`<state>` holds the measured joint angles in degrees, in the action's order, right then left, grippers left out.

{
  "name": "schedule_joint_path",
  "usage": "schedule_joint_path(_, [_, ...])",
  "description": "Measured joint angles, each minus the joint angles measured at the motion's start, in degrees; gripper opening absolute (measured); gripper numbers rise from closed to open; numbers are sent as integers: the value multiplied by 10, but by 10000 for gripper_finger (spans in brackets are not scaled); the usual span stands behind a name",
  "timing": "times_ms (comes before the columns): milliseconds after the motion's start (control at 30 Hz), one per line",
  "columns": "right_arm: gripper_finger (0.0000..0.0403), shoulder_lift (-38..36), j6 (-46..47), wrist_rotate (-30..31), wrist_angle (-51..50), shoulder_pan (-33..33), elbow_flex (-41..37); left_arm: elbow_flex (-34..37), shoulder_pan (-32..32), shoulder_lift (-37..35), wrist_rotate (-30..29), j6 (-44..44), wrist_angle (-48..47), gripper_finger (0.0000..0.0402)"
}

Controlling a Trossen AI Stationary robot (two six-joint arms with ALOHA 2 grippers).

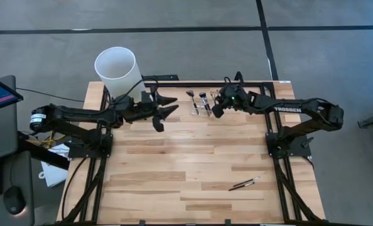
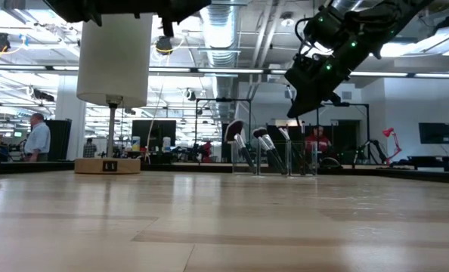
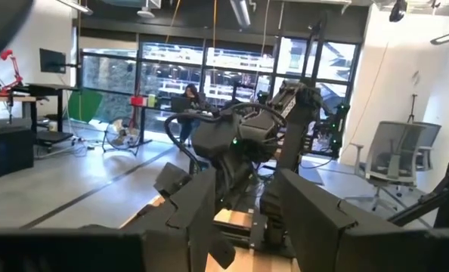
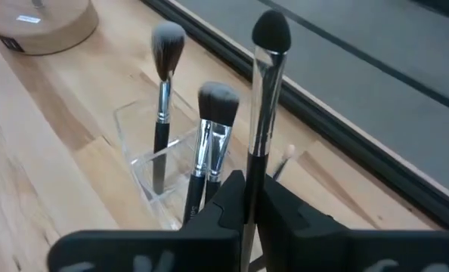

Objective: Put items in baskets/containers
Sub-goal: Put the black eyeshadow brush into the transparent organizer, then put the black liner brush into the transparent organizer

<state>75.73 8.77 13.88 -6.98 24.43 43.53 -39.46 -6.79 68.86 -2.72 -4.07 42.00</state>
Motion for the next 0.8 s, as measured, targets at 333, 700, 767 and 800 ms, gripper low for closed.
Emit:
schedule_joint_path(333, [11,23,33,-2,10,-16,1,0,4,-2,0,-29,3,143])
schedule_joint_path(700, [40,40,62,13,5,-27,0,0,44,-1,2,-23,-25,143])
schedule_joint_path(767, [34,52,63,15,10,-26,0,0,49,-2,1,-22,-22,143])
schedule_joint_path(800, [30,58,63,15,10,-27,0,0,51,-2,0,-22,-22,143])
